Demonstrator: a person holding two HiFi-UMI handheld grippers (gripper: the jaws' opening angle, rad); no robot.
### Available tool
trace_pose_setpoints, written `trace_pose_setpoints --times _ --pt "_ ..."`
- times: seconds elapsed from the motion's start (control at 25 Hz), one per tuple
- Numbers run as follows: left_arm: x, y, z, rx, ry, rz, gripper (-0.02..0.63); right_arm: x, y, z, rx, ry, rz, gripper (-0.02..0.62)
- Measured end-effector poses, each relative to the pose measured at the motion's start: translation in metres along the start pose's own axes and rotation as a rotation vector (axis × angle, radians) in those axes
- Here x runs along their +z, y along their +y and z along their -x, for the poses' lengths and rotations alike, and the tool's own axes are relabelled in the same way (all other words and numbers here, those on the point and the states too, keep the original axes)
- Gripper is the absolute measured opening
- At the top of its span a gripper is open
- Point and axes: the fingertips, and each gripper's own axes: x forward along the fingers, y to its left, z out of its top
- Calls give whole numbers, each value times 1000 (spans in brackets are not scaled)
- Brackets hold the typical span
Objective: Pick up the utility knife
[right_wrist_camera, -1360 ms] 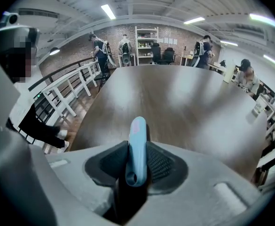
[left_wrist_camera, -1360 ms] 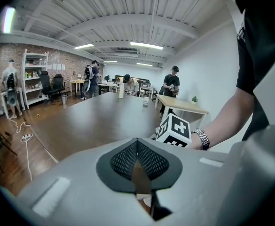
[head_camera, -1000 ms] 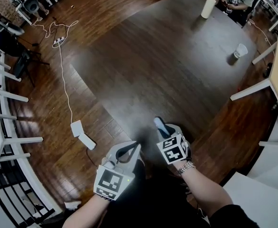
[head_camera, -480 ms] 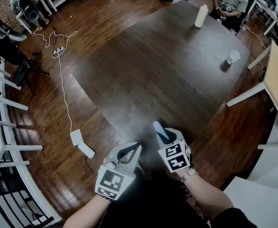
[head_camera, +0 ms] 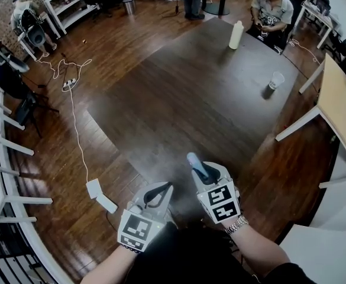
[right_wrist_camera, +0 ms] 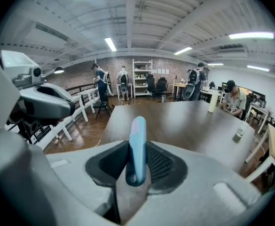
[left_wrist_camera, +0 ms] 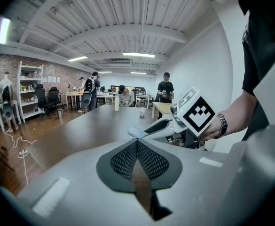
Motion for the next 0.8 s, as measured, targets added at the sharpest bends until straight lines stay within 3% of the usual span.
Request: trace_pose_setpoints --times 0.8 --pt "25 0 6 12 -67 -28 17 40 4 48 -29 -143 45 110"
